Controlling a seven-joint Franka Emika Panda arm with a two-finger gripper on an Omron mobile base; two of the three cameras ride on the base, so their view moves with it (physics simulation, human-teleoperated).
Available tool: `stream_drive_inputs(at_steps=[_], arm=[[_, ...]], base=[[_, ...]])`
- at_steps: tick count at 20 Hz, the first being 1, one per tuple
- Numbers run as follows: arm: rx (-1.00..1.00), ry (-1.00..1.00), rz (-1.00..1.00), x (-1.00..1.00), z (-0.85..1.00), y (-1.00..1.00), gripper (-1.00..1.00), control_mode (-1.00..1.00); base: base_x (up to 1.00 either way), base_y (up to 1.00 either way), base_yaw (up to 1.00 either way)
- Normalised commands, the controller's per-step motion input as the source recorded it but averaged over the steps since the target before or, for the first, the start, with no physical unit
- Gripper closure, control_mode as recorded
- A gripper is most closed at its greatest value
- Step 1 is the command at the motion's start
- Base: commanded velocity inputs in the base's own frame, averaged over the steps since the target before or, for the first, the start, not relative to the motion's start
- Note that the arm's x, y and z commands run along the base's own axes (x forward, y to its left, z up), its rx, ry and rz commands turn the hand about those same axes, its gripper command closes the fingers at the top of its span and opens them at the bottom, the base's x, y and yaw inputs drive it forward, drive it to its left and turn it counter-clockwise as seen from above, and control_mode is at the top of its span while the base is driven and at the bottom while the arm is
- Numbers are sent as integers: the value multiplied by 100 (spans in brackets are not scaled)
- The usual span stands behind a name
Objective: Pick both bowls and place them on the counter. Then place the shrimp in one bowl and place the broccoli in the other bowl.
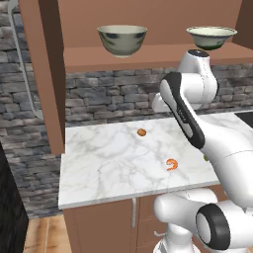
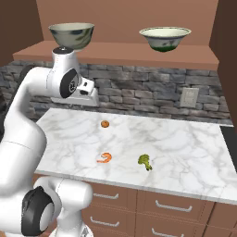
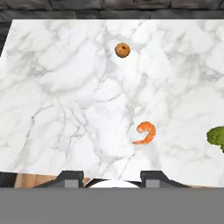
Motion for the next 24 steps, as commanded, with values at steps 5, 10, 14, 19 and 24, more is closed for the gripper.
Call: stream_drive_inputs(at_steps=[5, 10, 14, 19, 24], arm=[[0, -13, 0, 4, -13, -30, -100, -100], [-9, -24, 0, 0, 0, -60, -100, -100], [-17, -32, 0, 0, 5, -57, -100, -100], [-19, -34, 1, 0, 35, -42, -100, -100], [-23, -28, 1, 0, 83, -5, -100, -100]], base=[[0, 0, 0], [0, 0, 0], [0, 0, 0], [0, 0, 0], [0, 0, 0]])
